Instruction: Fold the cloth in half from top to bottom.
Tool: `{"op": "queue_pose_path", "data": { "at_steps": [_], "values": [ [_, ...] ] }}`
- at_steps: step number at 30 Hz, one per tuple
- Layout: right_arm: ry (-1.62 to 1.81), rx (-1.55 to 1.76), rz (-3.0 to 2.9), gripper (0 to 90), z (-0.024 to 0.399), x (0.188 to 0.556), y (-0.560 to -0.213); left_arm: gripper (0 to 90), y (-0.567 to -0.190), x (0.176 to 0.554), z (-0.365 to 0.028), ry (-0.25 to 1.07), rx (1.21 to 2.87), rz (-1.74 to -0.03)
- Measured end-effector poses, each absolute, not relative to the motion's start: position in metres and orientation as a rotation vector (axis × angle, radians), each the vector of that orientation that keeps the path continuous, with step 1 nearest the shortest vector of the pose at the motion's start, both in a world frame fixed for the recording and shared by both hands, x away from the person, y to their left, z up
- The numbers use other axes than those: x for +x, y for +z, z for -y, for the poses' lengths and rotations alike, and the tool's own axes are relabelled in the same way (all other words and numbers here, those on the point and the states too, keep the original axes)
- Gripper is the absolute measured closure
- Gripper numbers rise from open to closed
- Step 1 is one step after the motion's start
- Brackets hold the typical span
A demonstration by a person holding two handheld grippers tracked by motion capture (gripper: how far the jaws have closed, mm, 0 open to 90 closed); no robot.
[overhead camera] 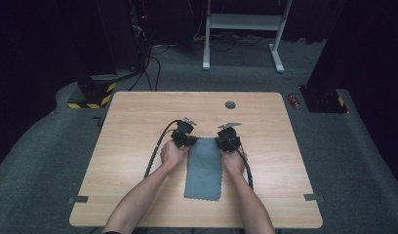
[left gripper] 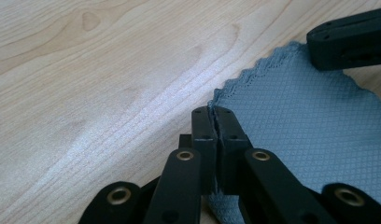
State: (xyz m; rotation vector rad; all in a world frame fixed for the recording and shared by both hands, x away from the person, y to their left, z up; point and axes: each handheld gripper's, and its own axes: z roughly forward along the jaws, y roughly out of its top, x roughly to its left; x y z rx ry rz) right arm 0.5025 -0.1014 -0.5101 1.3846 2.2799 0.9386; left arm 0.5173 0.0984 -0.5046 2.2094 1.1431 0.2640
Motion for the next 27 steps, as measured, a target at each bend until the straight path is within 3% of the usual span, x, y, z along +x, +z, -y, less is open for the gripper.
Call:
{"op": "queue_pose_path", "data": {
  "at_steps": [23, 27],
  "values": [
    [1.019, 1.279, -2.197, 89.5, 0.094, 0.5, -0.446, 88.3, -0.446, 0.523, -0.126, 0.265, 2.058, -1.073],
    [1.004, 1.258, -2.218, 89.4, 0.093, 0.496, -0.447, 88.3, -0.446, 0.516, -0.125, 0.29, 2.095, -1.038]
  ]
}}
